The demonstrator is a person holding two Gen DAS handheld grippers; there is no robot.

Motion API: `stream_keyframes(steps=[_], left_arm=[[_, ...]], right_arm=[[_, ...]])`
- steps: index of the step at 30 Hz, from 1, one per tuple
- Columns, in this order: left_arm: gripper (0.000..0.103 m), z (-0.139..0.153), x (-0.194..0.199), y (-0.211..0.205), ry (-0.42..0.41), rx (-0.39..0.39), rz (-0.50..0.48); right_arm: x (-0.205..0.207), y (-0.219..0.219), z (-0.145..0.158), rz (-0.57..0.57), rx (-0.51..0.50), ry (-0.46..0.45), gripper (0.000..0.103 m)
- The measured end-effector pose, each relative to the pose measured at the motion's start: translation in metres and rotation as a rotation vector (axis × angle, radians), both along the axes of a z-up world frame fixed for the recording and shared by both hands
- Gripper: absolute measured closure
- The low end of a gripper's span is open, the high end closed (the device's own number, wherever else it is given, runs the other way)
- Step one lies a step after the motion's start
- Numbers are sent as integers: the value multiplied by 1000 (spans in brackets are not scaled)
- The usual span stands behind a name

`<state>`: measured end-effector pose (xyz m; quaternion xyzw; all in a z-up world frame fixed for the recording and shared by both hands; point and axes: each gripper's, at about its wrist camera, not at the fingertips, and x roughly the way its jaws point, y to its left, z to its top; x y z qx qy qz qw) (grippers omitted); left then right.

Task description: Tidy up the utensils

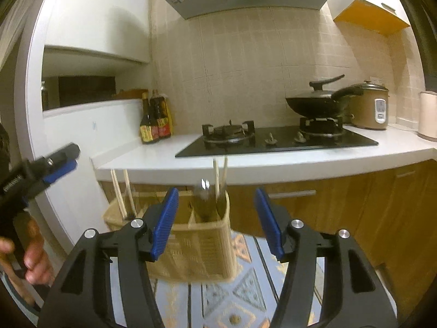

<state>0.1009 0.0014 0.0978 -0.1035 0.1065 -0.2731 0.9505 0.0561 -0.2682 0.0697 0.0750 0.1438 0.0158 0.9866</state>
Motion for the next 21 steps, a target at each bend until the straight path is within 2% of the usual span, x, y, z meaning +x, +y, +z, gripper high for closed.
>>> stream_keyframes(steps=[2,6,12,14,17,21], left_arm=[[25,-4,-13,0,-6,2,6],[21,-15,-35,-2,1,11,21],[14,-41,-57,-8,16,65,54],[14,-52,-61,-9,14,82,99],[14,-67,-68,-10,-32,121,208],[14,-88,-72,-11,-56,133,333]], right_arm=[[-8,1,-6,-1,-3,19,47],[-22,4,-18,-13,-15,33,37],[-34,21,-39,-44,-93,37,37],[-37,27,-46,-63,-116,28,37],[-37,33,-58,-104,-155,4,36],[-35,35,-71,-134,-191,-15,33]])
